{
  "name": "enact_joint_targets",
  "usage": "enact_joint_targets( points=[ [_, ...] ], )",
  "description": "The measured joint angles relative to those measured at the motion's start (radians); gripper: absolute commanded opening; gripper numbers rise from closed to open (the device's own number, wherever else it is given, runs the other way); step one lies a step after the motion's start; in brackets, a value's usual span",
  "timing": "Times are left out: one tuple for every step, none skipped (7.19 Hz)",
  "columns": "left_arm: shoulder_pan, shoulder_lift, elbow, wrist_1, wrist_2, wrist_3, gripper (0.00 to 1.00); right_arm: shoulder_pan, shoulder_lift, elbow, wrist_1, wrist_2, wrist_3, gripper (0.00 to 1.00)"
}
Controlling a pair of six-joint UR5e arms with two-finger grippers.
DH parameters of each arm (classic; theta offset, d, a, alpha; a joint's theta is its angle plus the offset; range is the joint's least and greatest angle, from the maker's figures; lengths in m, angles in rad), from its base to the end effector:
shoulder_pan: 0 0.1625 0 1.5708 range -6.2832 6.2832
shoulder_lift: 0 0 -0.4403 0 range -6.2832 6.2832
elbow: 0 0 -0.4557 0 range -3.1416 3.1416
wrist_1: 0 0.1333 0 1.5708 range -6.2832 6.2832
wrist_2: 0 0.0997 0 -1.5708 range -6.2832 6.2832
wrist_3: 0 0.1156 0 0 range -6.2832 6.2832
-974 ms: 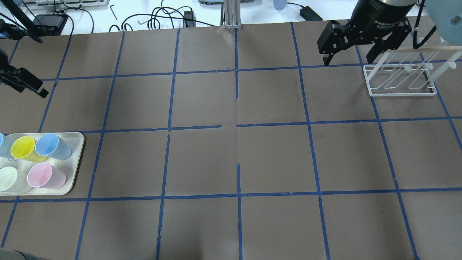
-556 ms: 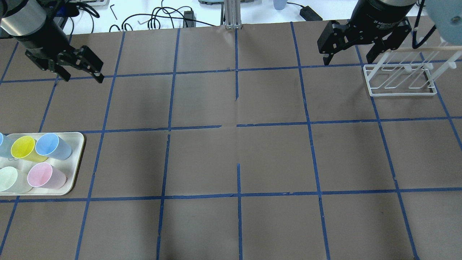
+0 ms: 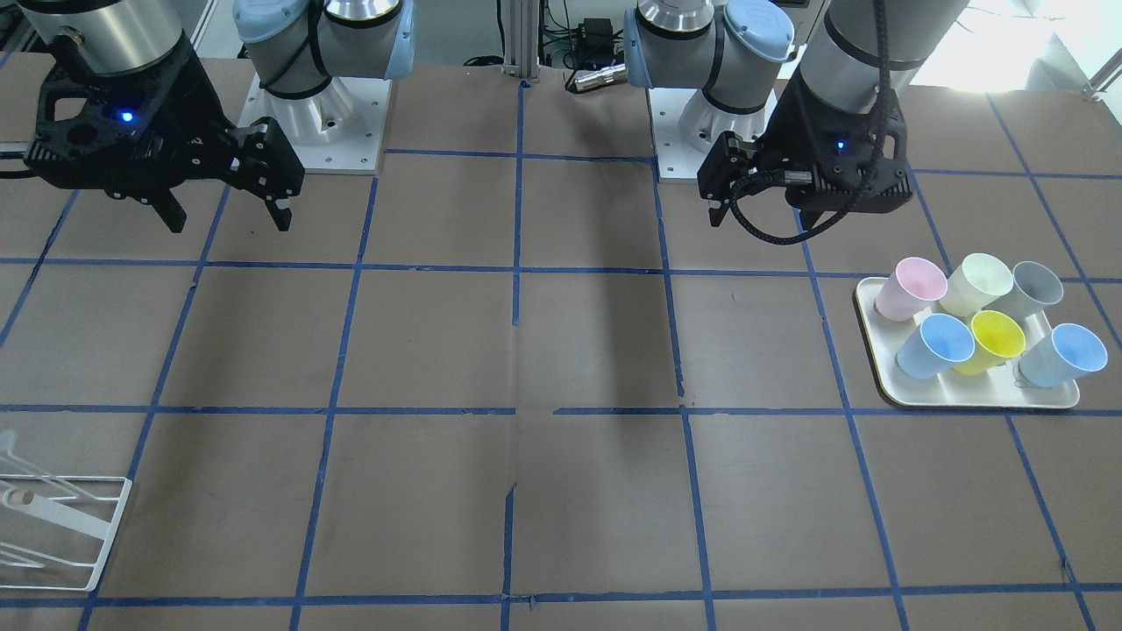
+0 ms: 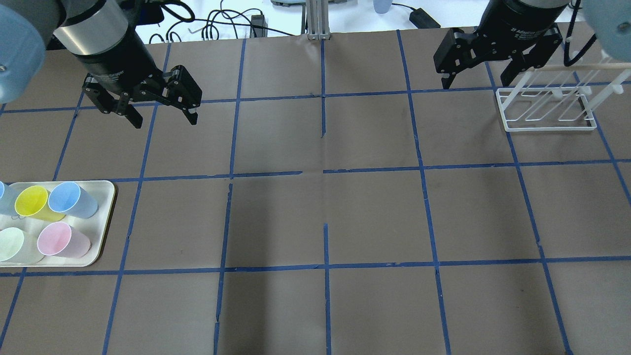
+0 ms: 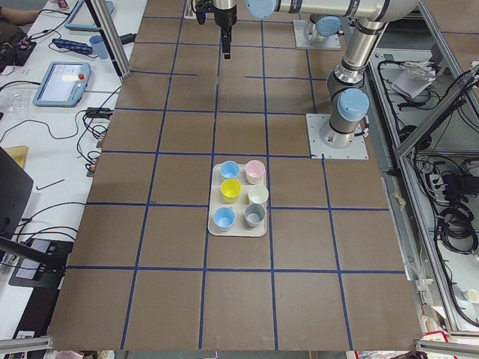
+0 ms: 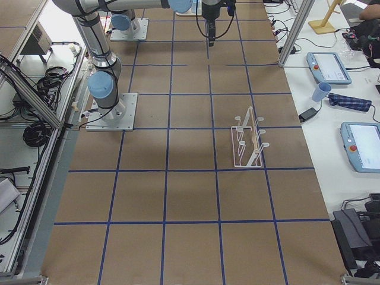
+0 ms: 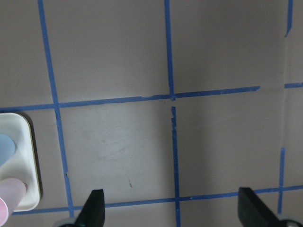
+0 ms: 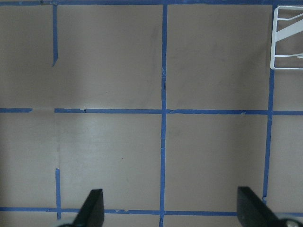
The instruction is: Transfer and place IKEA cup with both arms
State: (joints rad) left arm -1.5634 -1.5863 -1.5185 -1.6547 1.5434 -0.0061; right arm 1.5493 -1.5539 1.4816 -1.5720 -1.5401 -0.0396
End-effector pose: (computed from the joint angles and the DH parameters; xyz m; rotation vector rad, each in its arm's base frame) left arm -0.1323 -0.5574 0.4994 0.0220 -3.1132 -0.0733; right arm 0.1246 -0.5727 0.5277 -0.0299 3.1109 -0.1158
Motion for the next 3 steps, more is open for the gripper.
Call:
enact_joint_targets(
  points=[
    [-0.003, 0.000, -0.003, 0.006, 0.000, -0.022, 1.00, 0.000, 0.000, 0.000, 0.000, 0.000, 0.000, 1.00],
    [-0.003, 0.003, -0.004, 0.019, 0.000, -0.031, 1.00, 0.000, 0.000, 0.000, 0.000, 0.000, 0.000, 1.00],
    [-0.002, 0.004, -0.002, 0.028, 0.002, -0.033, 1.00, 0.000, 0.000, 0.000, 0.000, 0.000, 0.000, 1.00]
  ],
)
